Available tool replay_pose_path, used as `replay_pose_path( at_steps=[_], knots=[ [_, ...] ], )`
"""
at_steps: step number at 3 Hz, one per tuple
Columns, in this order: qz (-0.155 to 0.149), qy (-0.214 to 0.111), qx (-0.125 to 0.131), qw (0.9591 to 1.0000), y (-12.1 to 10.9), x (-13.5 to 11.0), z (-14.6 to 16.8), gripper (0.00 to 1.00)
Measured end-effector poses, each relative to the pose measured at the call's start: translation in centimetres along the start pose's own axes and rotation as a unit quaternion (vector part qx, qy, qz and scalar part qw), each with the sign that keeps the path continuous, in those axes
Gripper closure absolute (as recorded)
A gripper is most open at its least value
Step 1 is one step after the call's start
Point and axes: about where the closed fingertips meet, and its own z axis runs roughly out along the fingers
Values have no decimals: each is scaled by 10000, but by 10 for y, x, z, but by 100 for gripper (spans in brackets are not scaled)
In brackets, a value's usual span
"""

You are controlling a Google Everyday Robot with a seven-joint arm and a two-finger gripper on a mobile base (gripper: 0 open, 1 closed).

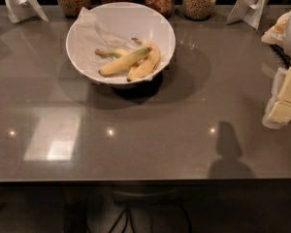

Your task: Pick banana from white bowl

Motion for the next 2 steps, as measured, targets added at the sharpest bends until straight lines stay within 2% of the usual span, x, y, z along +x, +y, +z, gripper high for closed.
replay_pose_path(
  at_steps=[1, 2],
  knots=[
    [0, 0, 0, 10000, 0, 0, 0, 0],
    [-42, -531, 193, 9984, -11, -23, 3, 0]
  ],
)
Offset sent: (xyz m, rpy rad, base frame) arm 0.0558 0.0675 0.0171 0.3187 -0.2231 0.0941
